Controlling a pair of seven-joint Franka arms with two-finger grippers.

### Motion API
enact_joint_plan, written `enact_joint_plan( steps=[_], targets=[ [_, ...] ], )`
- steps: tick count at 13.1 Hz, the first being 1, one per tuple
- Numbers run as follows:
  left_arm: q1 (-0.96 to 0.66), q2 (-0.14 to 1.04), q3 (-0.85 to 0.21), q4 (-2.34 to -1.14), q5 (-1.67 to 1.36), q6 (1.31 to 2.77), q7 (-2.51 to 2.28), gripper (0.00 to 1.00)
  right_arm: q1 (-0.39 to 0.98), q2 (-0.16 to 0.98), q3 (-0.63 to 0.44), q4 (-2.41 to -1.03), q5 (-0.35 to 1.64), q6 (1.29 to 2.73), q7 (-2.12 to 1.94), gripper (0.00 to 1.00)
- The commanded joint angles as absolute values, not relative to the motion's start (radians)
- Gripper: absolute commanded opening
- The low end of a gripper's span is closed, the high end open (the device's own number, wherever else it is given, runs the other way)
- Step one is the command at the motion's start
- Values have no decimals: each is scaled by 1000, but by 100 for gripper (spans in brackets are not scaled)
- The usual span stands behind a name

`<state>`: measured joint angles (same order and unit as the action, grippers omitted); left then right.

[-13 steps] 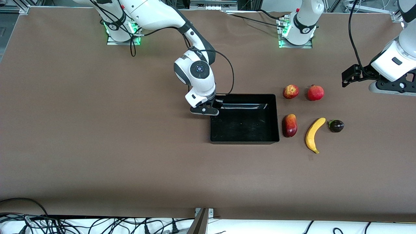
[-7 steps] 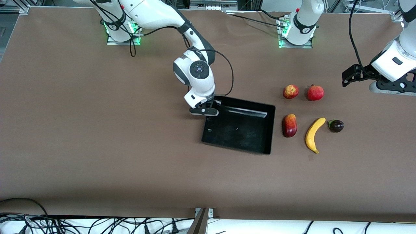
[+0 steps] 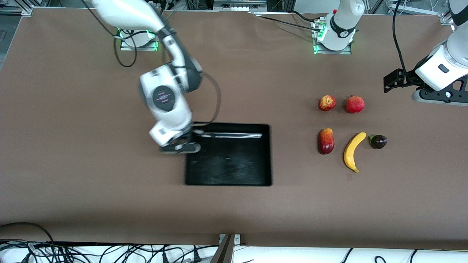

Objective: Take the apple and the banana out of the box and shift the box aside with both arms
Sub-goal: 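Slide the black tray across the table with the right gripper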

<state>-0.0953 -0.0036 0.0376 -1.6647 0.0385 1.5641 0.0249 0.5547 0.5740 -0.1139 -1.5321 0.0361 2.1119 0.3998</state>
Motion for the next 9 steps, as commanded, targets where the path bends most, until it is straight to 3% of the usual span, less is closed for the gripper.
enact_joint_plan(
  steps=[1,5,9],
  targets=[
    [-98,2,40,-1638,37,1539,20,100,433,491,-110,-1633,43,2092,223,0],
    [-101,0,38,-1634,35,1539,20,100,246,402,-113,-1781,84,2111,-44,0],
    [-106,3,38,-1618,32,1539,20,100,89,376,-120,-1994,110,2352,-192,0]
  ],
)
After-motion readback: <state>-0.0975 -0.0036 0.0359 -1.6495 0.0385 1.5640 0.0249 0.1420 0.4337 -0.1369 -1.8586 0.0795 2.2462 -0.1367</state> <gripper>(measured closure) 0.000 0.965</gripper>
